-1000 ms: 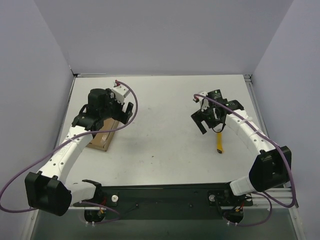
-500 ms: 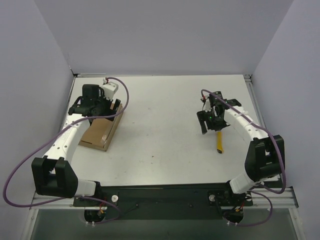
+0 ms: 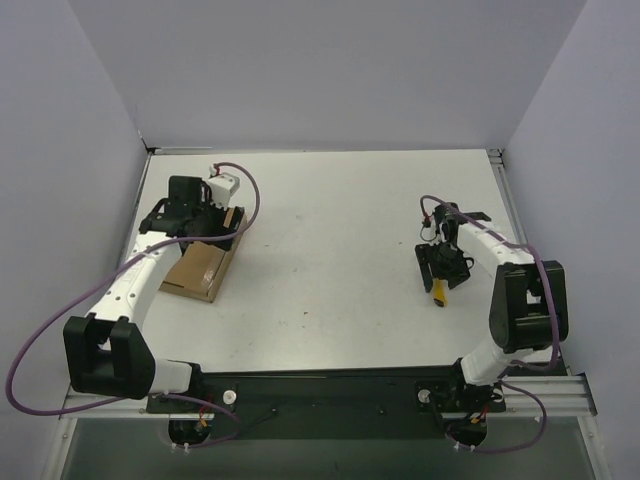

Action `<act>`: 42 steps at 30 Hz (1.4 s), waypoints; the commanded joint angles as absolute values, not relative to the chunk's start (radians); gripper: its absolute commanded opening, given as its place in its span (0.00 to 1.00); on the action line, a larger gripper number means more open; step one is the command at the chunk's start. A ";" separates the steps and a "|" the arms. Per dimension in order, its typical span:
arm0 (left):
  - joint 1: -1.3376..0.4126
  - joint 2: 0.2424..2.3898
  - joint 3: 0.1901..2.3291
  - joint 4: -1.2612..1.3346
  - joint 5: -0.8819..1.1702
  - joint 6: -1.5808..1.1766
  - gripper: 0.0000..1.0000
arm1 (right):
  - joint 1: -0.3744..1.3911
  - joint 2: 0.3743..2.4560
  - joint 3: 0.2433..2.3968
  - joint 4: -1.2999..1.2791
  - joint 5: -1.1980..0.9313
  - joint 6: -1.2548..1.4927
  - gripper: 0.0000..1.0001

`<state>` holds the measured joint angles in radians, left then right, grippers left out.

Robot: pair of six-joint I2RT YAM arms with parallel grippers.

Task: Unpack the express box

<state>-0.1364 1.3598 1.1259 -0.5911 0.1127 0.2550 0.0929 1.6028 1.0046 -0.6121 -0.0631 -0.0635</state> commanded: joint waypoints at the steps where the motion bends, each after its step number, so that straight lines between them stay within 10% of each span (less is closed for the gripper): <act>1: -0.152 1.316 1.118 -0.603 0.121 0.252 0.88 | 0.092 1.650 0.997 -0.623 -0.034 -0.058 0.56; 13: -0.175 1.318 1.106 -0.612 0.130 0.245 0.88 | 0.092 1.759 1.040 -0.574 -0.015 -0.072 0.45; 23: -0.230 1.296 1.085 -0.566 0.276 0.359 0.87 | 0.204 1.664 1.103 -0.641 -0.363 -0.328 0.04; 31: -0.388 1.036 0.833 -0.116 0.566 0.705 0.88 | 0.311 1.716 1.426 -0.860 -0.817 -0.549 0.02; 42: -0.610 1.213 0.770 0.270 0.528 1.061 0.84 | 0.460 1.893 1.752 -1.106 -0.871 -0.744 0.01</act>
<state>-0.5510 1.1564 0.7689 0.0593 0.5240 0.8948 0.4168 1.8568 1.6768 -0.9657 -0.7940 -0.6640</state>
